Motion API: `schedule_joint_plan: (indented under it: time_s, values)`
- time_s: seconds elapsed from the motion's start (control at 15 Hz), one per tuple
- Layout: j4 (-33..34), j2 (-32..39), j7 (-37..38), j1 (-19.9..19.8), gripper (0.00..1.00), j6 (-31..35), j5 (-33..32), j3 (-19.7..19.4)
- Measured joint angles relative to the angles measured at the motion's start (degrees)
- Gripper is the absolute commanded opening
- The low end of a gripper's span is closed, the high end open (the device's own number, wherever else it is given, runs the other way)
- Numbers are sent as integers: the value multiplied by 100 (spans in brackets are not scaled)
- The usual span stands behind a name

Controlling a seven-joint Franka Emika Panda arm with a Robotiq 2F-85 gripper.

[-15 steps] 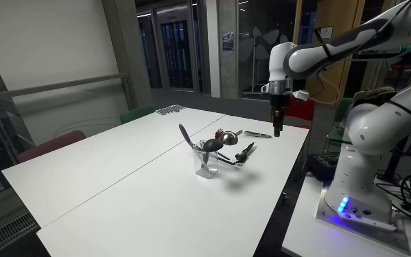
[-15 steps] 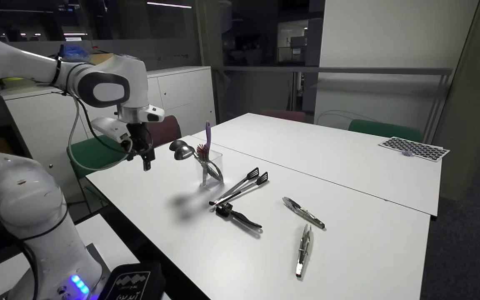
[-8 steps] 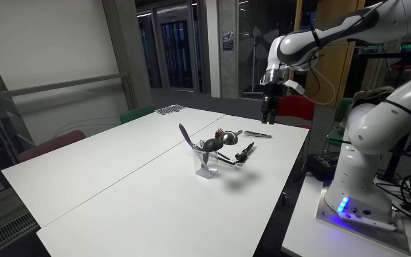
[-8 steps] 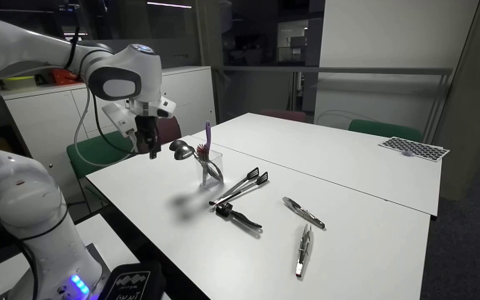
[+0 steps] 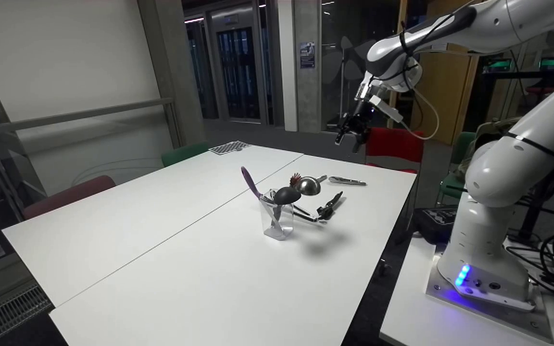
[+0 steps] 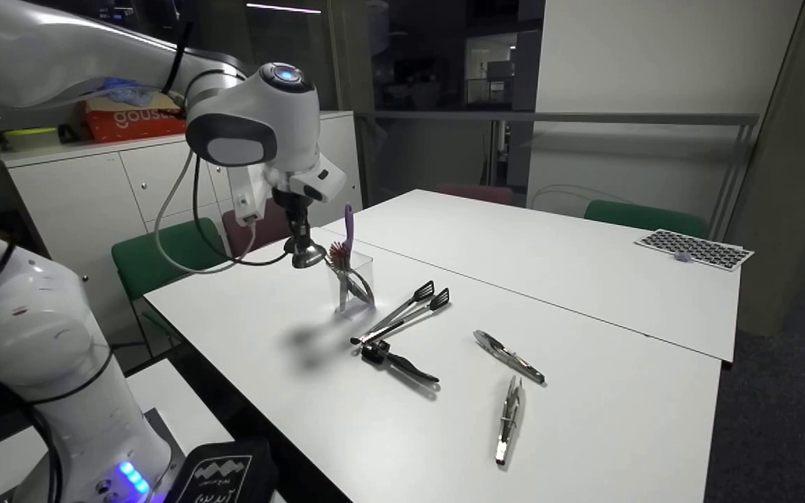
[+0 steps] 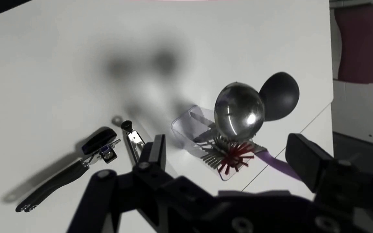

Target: Put the can opener inside the container

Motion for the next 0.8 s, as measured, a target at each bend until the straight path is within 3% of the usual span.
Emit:
schedule_joint_plan:
  time_s: [0.67,0.8]
  values:
    - [-319,488,894,-182,100,2746,1180,119]
    - [-358,497,925,-190,100,2796,1177,152]
